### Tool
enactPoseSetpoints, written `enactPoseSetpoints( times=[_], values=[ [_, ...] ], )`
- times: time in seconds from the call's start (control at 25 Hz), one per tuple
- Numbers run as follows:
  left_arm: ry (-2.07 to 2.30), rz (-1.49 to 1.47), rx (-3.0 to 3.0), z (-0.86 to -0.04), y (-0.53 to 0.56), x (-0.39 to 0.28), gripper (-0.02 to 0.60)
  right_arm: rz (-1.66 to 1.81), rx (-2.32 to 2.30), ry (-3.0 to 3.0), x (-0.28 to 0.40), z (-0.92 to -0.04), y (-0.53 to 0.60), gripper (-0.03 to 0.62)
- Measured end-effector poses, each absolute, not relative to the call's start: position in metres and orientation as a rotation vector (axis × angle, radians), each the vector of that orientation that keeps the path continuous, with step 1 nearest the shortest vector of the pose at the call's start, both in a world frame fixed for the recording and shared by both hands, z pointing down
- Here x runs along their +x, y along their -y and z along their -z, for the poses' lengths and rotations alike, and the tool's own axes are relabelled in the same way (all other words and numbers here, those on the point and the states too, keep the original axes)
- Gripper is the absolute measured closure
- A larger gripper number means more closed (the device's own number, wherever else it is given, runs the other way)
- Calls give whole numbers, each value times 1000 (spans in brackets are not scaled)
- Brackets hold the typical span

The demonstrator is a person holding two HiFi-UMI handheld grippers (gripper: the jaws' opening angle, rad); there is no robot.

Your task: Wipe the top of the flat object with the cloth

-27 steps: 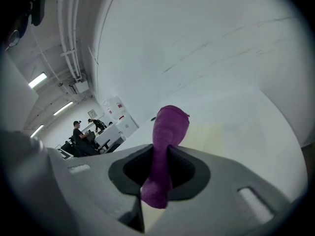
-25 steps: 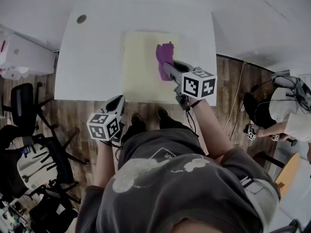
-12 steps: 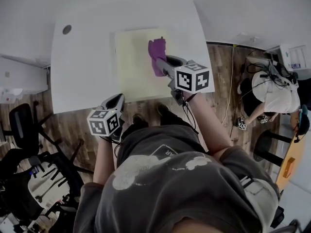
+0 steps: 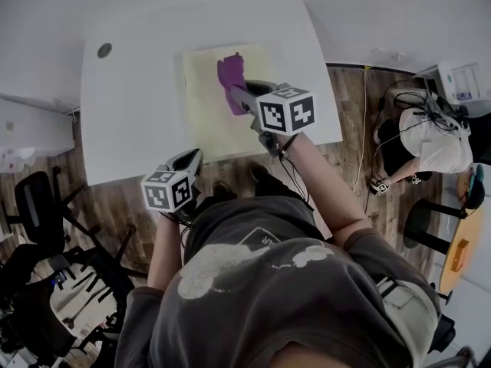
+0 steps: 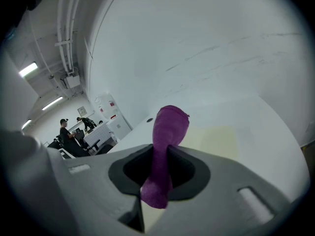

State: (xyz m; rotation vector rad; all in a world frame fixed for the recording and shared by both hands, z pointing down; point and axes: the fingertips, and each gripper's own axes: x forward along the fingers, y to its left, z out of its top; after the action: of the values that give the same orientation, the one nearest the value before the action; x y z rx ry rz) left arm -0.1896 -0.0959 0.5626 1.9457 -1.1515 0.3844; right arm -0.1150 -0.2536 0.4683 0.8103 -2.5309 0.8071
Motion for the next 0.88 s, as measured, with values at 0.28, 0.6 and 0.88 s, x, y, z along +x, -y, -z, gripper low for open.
enactPoseSetpoints(
  times=[0.28,0.6,0.88],
  values=[
    [1092,-390,1976,-563,96,-192,581,-821,789,2489,-163,-478,281,520],
    [1036,-383,1999,-564,94,-196,581,-760,779,2440,-220,-482,322,520],
    [1000,-403,2017,-563,94,-195,581,-784,757,2382,-249,-501,336,520]
  ],
)
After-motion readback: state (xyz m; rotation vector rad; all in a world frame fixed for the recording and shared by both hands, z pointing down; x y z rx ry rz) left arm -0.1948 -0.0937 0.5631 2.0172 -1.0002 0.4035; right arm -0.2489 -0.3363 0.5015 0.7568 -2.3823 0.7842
